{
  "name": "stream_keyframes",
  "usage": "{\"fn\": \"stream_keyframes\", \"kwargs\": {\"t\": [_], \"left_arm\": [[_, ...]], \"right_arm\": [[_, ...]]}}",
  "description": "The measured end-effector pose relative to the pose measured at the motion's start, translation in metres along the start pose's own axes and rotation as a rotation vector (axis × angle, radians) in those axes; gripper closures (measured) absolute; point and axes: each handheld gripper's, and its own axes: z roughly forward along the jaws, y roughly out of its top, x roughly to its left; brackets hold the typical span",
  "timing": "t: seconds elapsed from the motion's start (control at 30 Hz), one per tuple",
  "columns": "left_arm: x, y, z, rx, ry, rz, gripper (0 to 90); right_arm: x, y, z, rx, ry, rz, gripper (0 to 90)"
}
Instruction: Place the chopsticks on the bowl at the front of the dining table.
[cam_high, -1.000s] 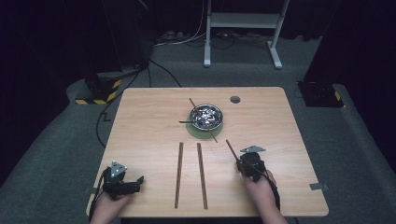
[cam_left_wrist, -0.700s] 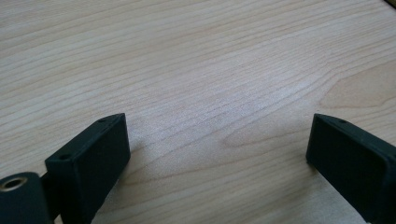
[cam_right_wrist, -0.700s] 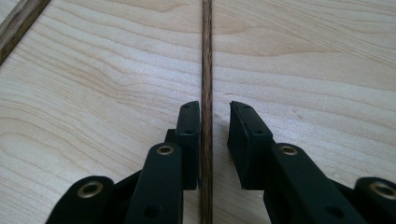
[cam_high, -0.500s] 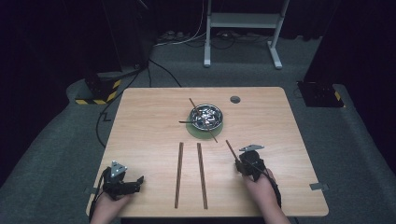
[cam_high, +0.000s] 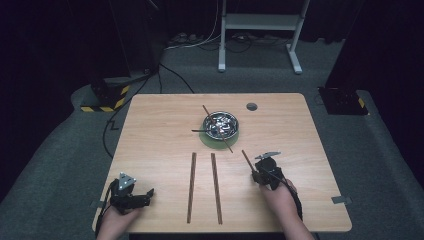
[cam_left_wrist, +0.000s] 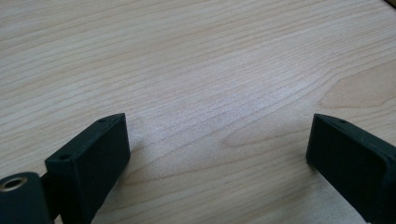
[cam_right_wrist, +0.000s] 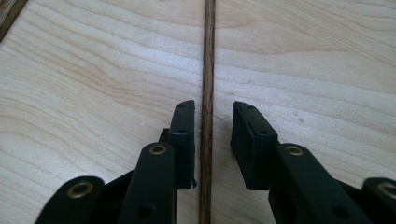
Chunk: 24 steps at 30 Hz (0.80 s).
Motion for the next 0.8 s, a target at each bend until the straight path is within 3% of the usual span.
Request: {"fn": "stream_keyframes", "kwargs": {"t": [0.3, 0.33, 0.53, 0.8], "left_arm": [[0.000, 0.000, 0.000, 0.000, 0.001, 0.000, 6.1], [0.000, 0.000, 0.000, 0.000, 0.001, 0.000, 6.1], [0.000, 0.000, 0.000, 0.000, 0.001, 0.000, 6.1], [0.000, 0.000, 0.000, 0.000, 0.000, 0.000, 6.1]], "right_arm": [[0.004, 0.004, -0.001, 0.043, 0.002, 0.003, 79.6], [0.004, 0.005, -0.001, 0.044, -0.002, -0.004, 83.7], [0.004, 0.007, 0.000, 0.047, 0.009, -0.010, 84.2], [0.006, 0.015, -0.016, -0.034, -0.002, -0.017, 84.3]]}}
